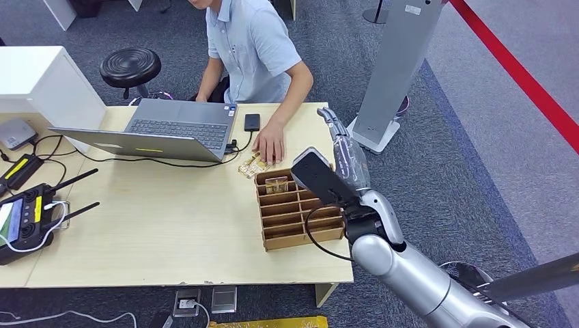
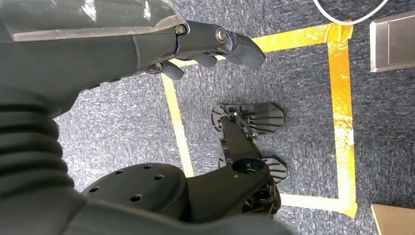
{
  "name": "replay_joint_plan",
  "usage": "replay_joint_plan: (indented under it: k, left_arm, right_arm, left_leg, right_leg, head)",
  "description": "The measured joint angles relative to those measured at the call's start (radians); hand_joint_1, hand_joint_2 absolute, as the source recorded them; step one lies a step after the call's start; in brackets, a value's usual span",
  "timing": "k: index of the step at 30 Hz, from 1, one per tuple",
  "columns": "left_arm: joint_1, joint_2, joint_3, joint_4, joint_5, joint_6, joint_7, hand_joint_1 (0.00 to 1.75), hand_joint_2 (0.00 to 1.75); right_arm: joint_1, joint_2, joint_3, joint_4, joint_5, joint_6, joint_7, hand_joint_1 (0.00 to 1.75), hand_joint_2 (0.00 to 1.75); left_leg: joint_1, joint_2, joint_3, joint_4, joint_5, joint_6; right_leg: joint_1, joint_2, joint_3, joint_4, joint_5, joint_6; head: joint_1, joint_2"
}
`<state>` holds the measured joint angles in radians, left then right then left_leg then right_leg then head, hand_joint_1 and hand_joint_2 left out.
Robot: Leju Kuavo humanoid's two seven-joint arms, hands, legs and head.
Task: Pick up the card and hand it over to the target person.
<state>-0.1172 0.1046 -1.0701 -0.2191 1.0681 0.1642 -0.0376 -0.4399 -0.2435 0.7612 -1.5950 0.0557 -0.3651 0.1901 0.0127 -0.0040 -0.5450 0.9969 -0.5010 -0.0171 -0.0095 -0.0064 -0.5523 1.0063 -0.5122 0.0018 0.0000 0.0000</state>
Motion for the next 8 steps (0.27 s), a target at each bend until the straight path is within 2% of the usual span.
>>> replay_joint_plan:
  k: [4,8]
  left_arm:
    - [0.006,0.003,0.004,-0.001,0.006,0.005,-0.006,0.0,0.0]
    - [0.008,0.005,0.006,-0.001,0.01,0.007,-0.008,0.0,0.0]
  right_arm:
    - [0.107,-0.032,-0.014,-0.026,-0.175,0.015,-0.06,0.0,1.75]
    - [0.158,-0.048,-0.017,-0.029,-0.231,0.02,-0.078,0.0,1.75]
  left_leg:
    - [0.0,-0.003,0.002,-0.002,0.001,0.0]
    - [0.0,-0.002,0.001,-0.001,0.0,0.0]
  right_leg:
    - [0.0,-0.003,0.003,-0.003,0.0,0.0]
    - [0.0,-0.002,0.002,-0.002,-0.001,0.0]
  head:
    - [0.0,0.0]
    - [0.0,0.0]
